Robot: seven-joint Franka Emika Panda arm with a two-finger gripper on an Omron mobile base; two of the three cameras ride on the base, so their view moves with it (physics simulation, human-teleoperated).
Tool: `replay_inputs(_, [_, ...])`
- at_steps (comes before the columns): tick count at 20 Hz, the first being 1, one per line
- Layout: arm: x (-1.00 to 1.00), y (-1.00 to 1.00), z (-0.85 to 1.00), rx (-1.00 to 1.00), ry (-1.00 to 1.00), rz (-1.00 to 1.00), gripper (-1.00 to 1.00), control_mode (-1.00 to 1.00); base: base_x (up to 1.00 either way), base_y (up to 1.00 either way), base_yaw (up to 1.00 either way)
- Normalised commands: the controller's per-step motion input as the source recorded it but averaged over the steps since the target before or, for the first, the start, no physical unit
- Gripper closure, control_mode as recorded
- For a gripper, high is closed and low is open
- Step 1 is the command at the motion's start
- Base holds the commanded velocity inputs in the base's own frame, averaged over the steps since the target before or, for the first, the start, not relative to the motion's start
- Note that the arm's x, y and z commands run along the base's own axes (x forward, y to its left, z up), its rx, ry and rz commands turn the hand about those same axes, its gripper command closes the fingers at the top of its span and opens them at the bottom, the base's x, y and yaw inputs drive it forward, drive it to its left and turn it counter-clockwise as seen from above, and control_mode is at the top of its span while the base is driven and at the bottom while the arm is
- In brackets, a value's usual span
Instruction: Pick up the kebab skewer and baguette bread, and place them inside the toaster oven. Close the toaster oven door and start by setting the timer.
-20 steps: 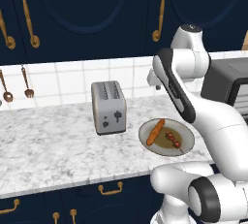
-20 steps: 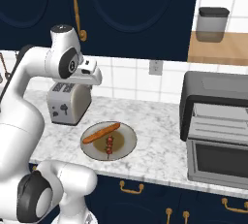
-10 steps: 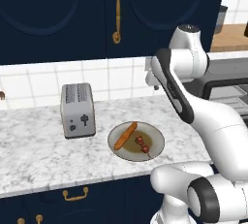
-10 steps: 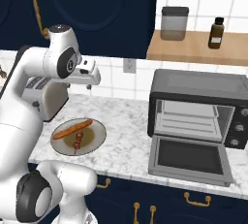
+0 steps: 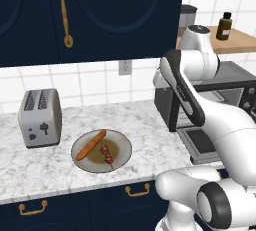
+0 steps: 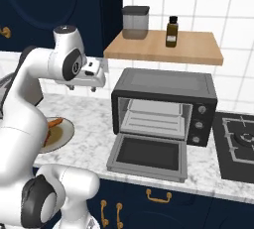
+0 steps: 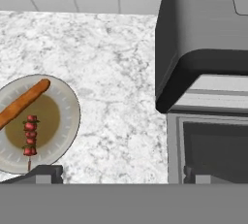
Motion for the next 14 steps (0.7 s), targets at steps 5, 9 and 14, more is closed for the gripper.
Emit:
replay_inputs(5, [0.0,0.0,0.0,0.0,0.0,0.0,-1.0,1.0,0.0,0.0,0.0])
replay_inputs(9, [0.0,0.0,0.0,0.0,0.0,0.0,-1.0,1.0,0.0,0.0,0.0])
replay_inputs(14, [0.0,0.0,0.0,0.0,0.0,0.0,-1.0,-1.0,0.0,0.0,0.0])
